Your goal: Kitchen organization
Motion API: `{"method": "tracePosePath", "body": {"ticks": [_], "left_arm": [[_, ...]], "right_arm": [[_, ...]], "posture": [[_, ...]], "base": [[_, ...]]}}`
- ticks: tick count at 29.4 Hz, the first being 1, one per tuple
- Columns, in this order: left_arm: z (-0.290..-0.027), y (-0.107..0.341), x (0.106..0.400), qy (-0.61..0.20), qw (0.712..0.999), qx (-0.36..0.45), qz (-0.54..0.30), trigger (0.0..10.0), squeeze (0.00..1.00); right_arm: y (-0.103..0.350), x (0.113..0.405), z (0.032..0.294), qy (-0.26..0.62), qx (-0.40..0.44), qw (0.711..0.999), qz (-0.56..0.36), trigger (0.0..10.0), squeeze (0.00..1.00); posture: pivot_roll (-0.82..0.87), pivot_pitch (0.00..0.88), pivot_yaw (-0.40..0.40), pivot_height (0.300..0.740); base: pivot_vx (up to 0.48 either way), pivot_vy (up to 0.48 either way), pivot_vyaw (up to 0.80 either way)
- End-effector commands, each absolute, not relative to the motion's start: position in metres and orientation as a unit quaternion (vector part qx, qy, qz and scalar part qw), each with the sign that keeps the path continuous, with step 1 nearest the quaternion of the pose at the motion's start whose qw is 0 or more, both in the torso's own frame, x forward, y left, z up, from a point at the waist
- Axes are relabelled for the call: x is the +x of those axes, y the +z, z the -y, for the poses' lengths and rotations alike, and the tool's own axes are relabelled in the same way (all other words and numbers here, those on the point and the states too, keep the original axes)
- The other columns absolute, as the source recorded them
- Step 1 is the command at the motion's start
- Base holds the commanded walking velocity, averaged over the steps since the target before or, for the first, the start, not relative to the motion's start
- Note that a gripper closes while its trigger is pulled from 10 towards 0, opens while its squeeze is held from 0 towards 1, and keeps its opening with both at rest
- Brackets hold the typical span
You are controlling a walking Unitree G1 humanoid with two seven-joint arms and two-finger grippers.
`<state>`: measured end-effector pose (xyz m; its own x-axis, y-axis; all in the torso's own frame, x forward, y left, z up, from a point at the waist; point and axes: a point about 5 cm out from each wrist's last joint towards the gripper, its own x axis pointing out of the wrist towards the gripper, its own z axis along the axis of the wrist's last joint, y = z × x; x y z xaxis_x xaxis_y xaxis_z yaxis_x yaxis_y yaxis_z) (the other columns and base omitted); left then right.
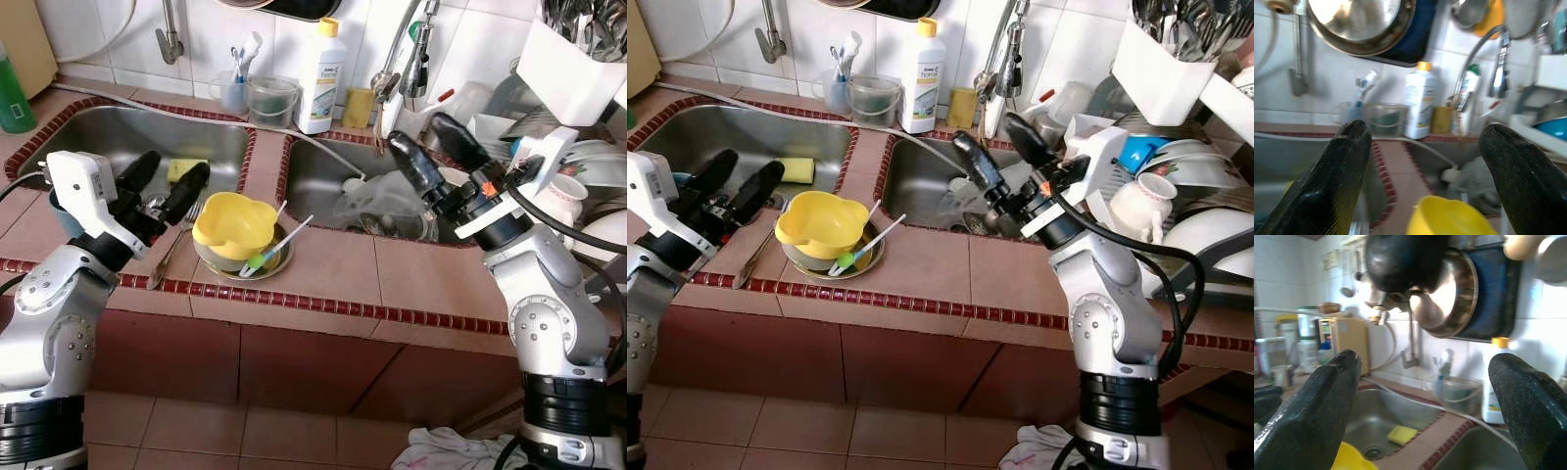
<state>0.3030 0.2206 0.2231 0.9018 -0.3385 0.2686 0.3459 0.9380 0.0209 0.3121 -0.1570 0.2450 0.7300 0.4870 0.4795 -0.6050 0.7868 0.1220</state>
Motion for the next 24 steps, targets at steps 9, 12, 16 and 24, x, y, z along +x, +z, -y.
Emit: {"method": "tracePosePath", "body": {"ticks": [9, 12, 16, 24], "left_arm": [[-0.217, 0.226, 0.304, -0.143, 0.979, 0.025, 0.142, 10.0, 0.0], [-0.216, 0.218, 0.303, -0.119, 0.982, 0.05, 0.141, 10.0, 0.0], [-0.228, 0.214, 0.305, -0.067, 0.986, 0.067, 0.134, 10.0, 0.0], [-0.248, 0.226, 0.308, -0.046, 0.979, 0.145, 0.136, 10.0, 0.0]], "right_arm": [[0.247, 0.302, 0.16, 0.223, 0.096, 0.94, 0.239, 10.0, 0.0], [0.247, 0.298, 0.159, 0.209, 0.073, 0.945, 0.242, 10.0, 0.0], [0.246, 0.29, 0.156, 0.219, 0.062, 0.945, 0.235, 10.0, 0.0], [0.24, 0.276, 0.14, 0.28, 0.057, 0.936, 0.205, 10.0, 0.0]], "posture": [[0.11, 0.0, -0.076, 0.731], [0.11, 0.0, -0.064, 0.731], [0.11, 0.0, -0.063, 0.731], [0.11, 0.004, -0.06, 0.731]], "base": [[0.0, 0.0, 0.0], [0.0, 0.0, 0.0], [0.0, 0.0, 0.0], [0.0, 0.0, 0.0]]}}
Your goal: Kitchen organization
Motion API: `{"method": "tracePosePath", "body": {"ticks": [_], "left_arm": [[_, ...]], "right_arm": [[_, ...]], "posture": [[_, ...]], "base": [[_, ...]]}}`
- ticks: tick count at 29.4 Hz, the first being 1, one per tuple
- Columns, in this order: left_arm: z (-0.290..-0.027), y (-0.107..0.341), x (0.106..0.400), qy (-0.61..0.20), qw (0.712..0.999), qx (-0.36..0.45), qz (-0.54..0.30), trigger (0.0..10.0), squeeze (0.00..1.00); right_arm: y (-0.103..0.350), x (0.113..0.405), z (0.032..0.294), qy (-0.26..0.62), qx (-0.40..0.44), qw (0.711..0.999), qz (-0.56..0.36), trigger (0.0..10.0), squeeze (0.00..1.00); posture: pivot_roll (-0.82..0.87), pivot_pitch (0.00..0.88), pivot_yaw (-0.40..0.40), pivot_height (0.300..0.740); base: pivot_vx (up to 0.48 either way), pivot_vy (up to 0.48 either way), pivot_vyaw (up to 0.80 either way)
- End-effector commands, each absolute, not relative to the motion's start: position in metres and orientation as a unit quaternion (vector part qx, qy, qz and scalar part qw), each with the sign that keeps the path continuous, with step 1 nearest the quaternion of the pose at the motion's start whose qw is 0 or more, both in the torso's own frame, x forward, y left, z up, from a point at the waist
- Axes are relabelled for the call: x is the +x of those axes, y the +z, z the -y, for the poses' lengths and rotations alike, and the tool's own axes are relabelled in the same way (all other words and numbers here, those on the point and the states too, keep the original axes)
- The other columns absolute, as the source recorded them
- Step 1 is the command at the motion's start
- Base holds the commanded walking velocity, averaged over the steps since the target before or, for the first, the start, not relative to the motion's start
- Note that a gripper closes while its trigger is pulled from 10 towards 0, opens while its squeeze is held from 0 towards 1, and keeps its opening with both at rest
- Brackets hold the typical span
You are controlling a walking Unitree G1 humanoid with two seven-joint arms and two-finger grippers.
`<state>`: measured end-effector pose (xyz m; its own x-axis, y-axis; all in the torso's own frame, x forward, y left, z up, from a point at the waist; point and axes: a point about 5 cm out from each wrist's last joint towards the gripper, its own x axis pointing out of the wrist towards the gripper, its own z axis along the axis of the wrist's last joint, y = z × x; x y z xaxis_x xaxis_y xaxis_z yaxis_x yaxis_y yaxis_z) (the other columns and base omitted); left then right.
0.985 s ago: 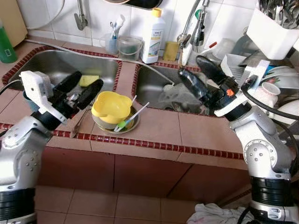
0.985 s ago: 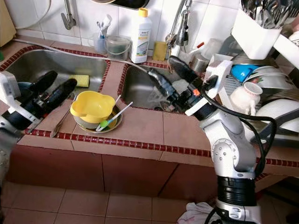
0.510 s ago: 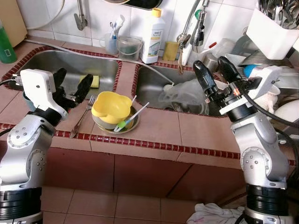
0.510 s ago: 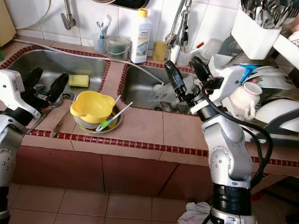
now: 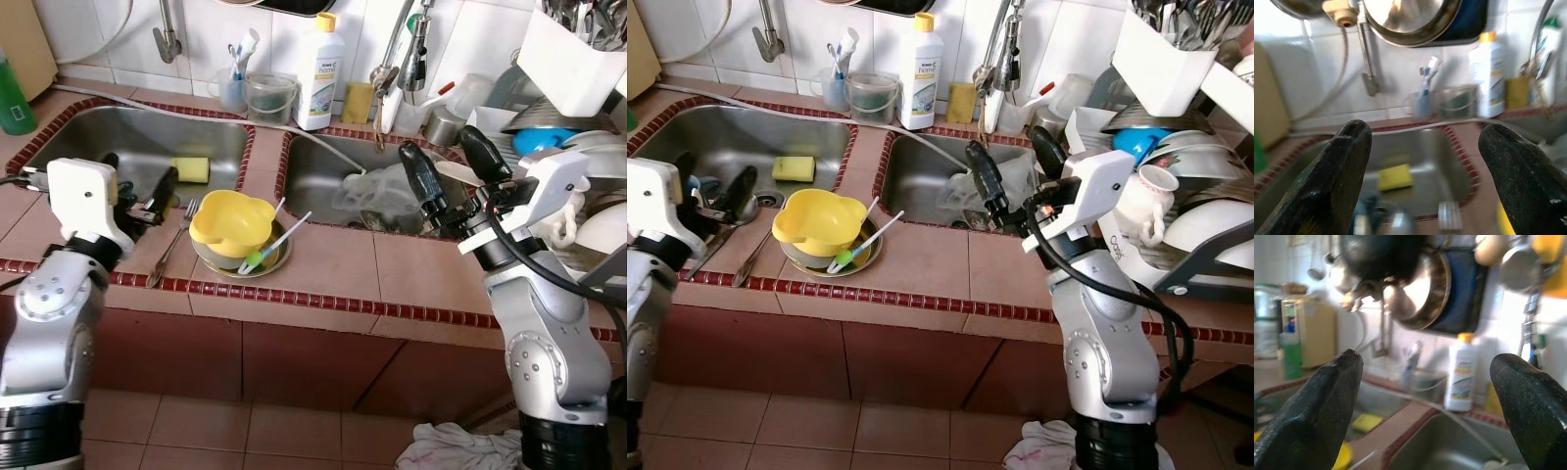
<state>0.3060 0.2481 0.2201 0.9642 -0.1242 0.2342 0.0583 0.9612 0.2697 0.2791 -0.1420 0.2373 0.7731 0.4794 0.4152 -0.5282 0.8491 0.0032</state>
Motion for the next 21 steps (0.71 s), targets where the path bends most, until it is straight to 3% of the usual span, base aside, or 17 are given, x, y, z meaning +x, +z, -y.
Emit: {"method": "tracePosePath", "body": {"ticks": [1, 13, 16, 17, 18, 21], "left_arm": [[-0.252, 0.23, 0.309, -0.045, 0.976, 0.164, 0.136, 10.0, 0.0], [-0.248, 0.23, 0.316, -0.086, 0.972, 0.182, 0.124, 10.0, 0.0], [-0.241, 0.231, 0.311, -0.111, 0.981, 0.085, 0.135, 10.0, 0.0], [-0.241, 0.231, 0.311, -0.111, 0.981, 0.085, 0.135, 10.0, 0.0], [-0.227, 0.227, 0.304, -0.126, 0.982, 0.016, 0.14, 10.0, 0.0], [-0.214, 0.22, 0.298, -0.135, 0.981, -0.015, 0.139, 10.0, 0.0]], "right_arm": [[0.237, 0.272, 0.136, 0.302, 0.049, 0.932, 0.194, 10.0, 0.0], [0.23, 0.26, 0.128, 0.34, 0.039, 0.925, 0.166, 10.0, 0.0], [0.235, 0.263, 0.138, 0.28, 0.047, 0.939, 0.196, 10.0, 0.0], [0.235, 0.263, 0.138, 0.28, 0.047, 0.939, 0.196, 10.0, 0.0], [0.236, 0.267, 0.154, 0.179, 0.049, 0.958, 0.22, 10.0, 0.0], [0.234, 0.267, 0.163, 0.115, 0.042, 0.966, 0.229, 10.0, 0.0]], "posture": [[0.11, 0.005, -0.059, 0.731], [0.1, 0.011, -0.051, 0.731], [0.09, 0.015, -0.047, 0.731], [0.09, 0.015, -0.047, 0.731], [0.09, 0.02, -0.047, 0.731], [0.09, 0.02, -0.046, 0.731]], "base": [[0.0, 0.0, 0.0], [0.0, 0.0, 0.0], [0.0, 0.0, 0.0], [0.0, 0.0, 0.0], [0.0, 0.0, 0.0], [0.0, 0.0, 0.0]]}}
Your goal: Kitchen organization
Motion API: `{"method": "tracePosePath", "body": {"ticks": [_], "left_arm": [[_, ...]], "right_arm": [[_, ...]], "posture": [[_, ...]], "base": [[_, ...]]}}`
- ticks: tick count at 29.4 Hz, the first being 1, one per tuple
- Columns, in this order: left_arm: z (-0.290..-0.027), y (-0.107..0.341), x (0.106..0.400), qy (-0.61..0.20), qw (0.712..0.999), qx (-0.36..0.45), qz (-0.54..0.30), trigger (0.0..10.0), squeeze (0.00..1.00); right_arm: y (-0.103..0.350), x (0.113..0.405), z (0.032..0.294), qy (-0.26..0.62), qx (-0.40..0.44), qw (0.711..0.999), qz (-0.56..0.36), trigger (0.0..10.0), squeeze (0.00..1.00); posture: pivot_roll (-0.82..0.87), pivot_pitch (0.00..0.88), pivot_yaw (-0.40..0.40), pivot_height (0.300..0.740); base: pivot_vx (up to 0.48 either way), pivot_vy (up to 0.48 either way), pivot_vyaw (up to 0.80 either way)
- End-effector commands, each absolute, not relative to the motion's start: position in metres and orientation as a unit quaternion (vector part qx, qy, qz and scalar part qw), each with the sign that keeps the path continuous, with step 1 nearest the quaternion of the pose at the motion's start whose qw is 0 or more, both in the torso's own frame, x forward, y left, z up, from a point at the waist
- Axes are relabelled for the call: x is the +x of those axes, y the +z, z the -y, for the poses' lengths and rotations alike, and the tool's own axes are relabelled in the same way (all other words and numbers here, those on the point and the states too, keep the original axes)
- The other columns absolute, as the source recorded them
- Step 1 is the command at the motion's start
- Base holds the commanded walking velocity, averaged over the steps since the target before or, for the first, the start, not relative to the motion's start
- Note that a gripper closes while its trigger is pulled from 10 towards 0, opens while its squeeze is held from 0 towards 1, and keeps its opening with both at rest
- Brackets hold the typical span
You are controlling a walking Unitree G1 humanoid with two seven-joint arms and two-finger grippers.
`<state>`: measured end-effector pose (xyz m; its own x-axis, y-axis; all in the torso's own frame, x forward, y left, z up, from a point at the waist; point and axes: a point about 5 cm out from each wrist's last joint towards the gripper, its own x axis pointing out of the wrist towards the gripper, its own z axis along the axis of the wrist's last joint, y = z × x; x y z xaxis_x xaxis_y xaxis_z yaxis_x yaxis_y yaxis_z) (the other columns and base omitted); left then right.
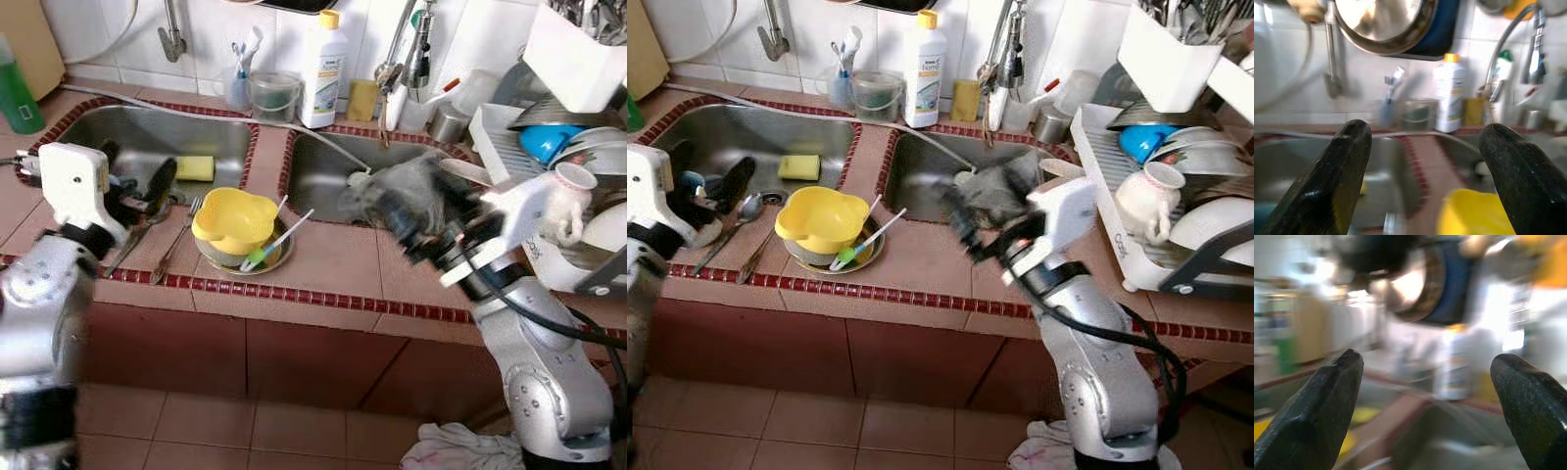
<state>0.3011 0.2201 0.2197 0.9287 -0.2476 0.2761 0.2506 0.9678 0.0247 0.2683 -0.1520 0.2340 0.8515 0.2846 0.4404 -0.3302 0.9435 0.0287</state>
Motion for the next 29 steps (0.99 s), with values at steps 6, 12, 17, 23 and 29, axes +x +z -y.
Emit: {"method": "tracePosePath", "body": {"ticks": [6, 12, 17, 23, 29], "left_arm": [[-0.181, 0.193, 0.284, -0.16, 0.978, -0.074, 0.11, 10.0, 0.0], [-0.183, 0.195, 0.284, -0.161, 0.978, -0.076, 0.108, 10.0, 0.0], [-0.187, 0.198, 0.283, -0.153, 0.979, -0.07, 0.111, 10.0, 0.0], [-0.184, 0.196, 0.281, -0.156, 0.98, -0.064, 0.109, 10.0, 0.0], [-0.182, 0.196, 0.281, -0.161, 0.979, -0.063, 0.107, 10.0, 0.0]], "right_arm": [[0.222, 0.263, 0.158, 0.082, 0.036, 0.973, 0.211, 10.0, 0.0], [0.218, 0.266, 0.154, 0.083, 0.027, 0.974, 0.21, 10.0, 0.0], [0.217, 0.269, 0.154, 0.077, 0.021, 0.974, 0.212, 10.0, 0.0], [0.216, 0.271, 0.153, 0.081, 0.017, 0.974, 0.21, 10.0, 0.0], [0.214, 0.273, 0.152, 0.083, 0.014, 0.974, 0.21, 10.0, 0.0]], "posture": [[0.09, 0.022, -0.044, 0.731], [0.09, 0.021, -0.043, 0.731], [0.09, 0.017, -0.046, 0.731], [0.09, 0.008, -0.051, 0.731], [0.1, 0.0, -0.055, 0.731]], "base": [[0.0, 0.0, 0.0], [0.0, 0.0, 0.0], [0.0, 0.108, 0.0], [0.0, 0.341, 0.0], [0.0, 0.382, 0.0]]}}
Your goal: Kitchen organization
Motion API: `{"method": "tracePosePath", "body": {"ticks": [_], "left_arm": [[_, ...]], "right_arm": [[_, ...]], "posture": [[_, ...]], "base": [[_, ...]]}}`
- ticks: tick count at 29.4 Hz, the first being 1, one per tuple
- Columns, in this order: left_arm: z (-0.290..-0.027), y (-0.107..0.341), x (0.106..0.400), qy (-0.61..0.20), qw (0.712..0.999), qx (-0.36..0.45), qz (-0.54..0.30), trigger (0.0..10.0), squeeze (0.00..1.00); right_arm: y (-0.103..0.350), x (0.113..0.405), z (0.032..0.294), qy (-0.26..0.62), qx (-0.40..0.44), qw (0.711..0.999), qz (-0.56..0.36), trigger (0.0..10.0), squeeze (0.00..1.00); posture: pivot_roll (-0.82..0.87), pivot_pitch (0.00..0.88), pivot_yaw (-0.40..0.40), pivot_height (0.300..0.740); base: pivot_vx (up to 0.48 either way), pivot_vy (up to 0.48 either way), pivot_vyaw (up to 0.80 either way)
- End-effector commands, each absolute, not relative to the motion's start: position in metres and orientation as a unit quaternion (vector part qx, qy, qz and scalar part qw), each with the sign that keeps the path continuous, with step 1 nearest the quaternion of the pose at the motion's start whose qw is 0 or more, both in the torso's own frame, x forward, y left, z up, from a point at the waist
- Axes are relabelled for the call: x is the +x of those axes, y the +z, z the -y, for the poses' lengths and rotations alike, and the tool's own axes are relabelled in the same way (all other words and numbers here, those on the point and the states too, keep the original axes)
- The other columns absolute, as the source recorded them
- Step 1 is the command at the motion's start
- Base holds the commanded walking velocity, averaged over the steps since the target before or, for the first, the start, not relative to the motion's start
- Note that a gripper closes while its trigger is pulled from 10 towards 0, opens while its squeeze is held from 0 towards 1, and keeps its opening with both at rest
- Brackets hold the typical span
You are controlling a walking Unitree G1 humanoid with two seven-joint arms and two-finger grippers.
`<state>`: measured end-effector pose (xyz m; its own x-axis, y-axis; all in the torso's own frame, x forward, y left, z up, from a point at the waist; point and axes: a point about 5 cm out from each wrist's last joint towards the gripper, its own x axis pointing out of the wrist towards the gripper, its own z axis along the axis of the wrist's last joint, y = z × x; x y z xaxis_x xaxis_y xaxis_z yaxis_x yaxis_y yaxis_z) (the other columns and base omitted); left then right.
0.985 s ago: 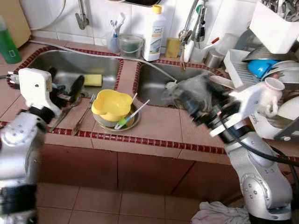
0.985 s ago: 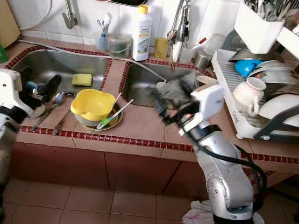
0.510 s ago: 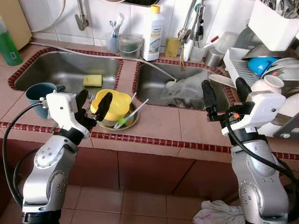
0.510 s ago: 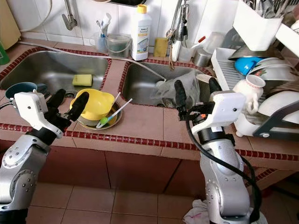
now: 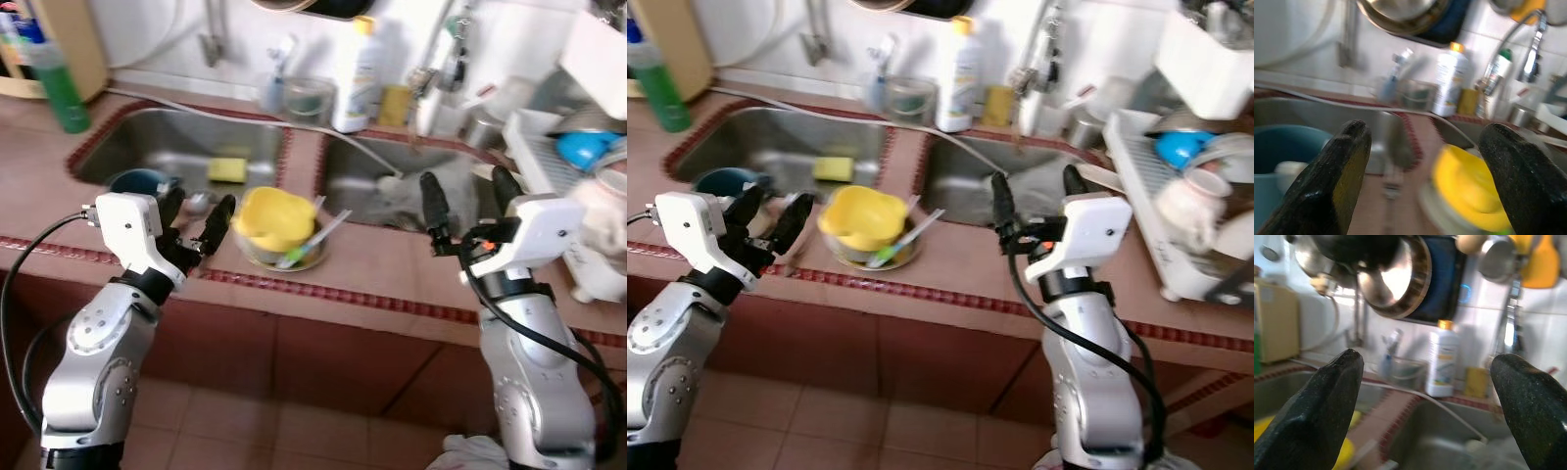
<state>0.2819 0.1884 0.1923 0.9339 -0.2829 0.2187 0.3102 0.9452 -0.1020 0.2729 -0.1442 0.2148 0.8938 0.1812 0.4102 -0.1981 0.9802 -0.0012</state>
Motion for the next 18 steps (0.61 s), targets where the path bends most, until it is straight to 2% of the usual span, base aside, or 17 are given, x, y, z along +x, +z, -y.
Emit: {"method": "tracePosePath", "body": {"ticks": [1, 7, 18], "left_arm": [[-0.181, 0.1962, 0.2812, -0.162, 0.979, -0.065, 0.108, 10.0, 0.0], [-0.1789, 0.1976, 0.2821, -0.166, 0.978, -0.062, 0.111, 10.0, 0.0], [-0.179, 0.1975, 0.283, -0.17, 0.979, -0.028, 0.112, 10.0, 0.0]], "right_arm": [[0.214, 0.2736, 0.1522, 0.084, 0.013, 0.974, 0.21, 10.0, 0.0], [0.2136, 0.2753, 0.1511, 0.094, 0.008, 0.973, 0.21, 10.0, 0.0], [0.211, 0.2767, 0.1488, 0.111, -0.003, 0.972, 0.206, 10.0, 0.0]], "posture": [[0.1, 0.0, -0.056, 0.731], [0.1, 0.0, -0.061, 0.731], [0.1, 0.0, -0.063, 0.731]], "base": [[0.0, 0.401, 0.0], [0.0, 0.379, 0.0], [0.0, 0.0, 0.0]]}}
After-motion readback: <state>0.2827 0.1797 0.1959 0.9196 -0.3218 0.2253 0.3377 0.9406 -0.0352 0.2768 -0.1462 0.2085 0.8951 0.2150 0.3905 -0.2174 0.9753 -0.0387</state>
